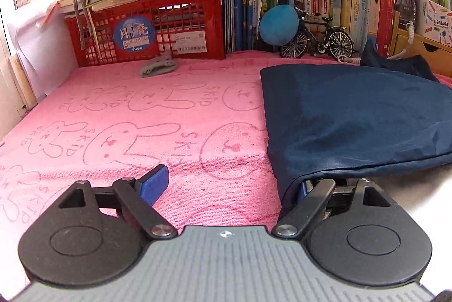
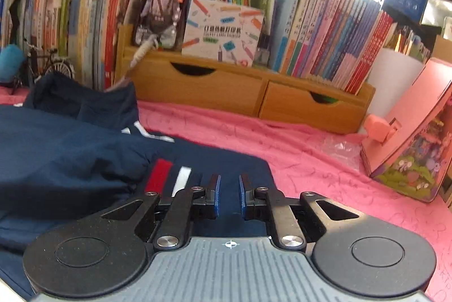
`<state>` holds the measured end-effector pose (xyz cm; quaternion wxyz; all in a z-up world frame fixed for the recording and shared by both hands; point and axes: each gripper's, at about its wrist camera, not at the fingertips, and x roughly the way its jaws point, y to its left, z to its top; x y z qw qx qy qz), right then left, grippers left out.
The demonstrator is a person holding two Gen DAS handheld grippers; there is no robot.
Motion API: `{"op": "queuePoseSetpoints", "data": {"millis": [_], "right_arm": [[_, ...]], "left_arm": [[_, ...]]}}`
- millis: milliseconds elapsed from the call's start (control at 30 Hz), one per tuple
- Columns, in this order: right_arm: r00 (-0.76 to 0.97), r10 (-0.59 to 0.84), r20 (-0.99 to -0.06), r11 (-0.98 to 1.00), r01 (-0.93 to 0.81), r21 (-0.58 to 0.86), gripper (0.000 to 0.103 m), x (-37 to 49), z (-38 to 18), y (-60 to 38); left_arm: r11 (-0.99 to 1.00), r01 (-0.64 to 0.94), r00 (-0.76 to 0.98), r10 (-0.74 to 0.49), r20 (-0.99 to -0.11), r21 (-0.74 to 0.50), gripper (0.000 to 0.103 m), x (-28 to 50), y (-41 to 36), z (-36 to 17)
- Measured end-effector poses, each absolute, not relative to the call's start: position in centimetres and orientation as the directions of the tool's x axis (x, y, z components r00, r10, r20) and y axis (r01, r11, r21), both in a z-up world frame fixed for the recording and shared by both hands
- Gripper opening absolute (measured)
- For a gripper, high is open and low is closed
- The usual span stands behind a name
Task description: Fold clothes
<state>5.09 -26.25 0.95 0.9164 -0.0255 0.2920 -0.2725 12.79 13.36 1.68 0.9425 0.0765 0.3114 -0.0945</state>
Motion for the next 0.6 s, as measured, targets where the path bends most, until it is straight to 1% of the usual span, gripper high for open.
{"op": "queuePoseSetpoints", "data": {"millis": [67,133,167,200,300,367,467,600], "right_arm": [[0.696,-0.515,-0.5,0.852,0.48,-0.209,0.017,4.4,1.5,-25.5],[0.728,-0.495,-0.474,0.866,0.458,-0.201,0.027,3.8,2.4,-24.4],[0.759,-0.465,-0.456,0.884,0.429,-0.186,0.038,3.6,3.1,-23.4],[0.793,-0.42,-0.442,0.907,0.387,-0.169,0.046,3.6,3.9,-22.2],[0.873,-0.228,-0.43,0.973,0.191,-0.128,0.055,4.4,5.4,-17.4],[0.89,-0.114,-0.442,0.991,0.069,-0.117,0.057,5.6,5.6,-13.8],[0.873,-0.018,-0.488,0.99,-0.052,-0.13,0.058,7.8,4.4,-9.1],[0.839,-0.069,-0.54,0.971,-0.069,-0.23,0.059,9.1,2.3,-6.7]], "left_arm": [[0.971,0.224,0.781,-0.129,-0.611,0.081,0.091,13.0,13.4,1.6],[0.972,0.222,0.773,-0.127,-0.621,0.077,0.092,13.2,13.5,1.4],[0.972,0.22,0.775,-0.122,-0.621,0.083,0.093,13.1,13.4,1.4],[0.972,0.217,0.776,-0.117,-0.62,0.088,0.093,13.1,13.4,1.4],[0.972,0.21,0.779,-0.104,-0.619,0.102,0.096,13.1,13.2,1.4],[0.972,0.205,0.781,-0.095,-0.617,0.111,0.098,13.1,13.1,1.4],[0.972,0.198,0.784,-0.081,-0.616,0.124,0.099,13.2,13.0,1.4],[0.977,0.196,0.772,-0.099,-0.628,0.087,0.1,13.4,13.5,1.3]]}}
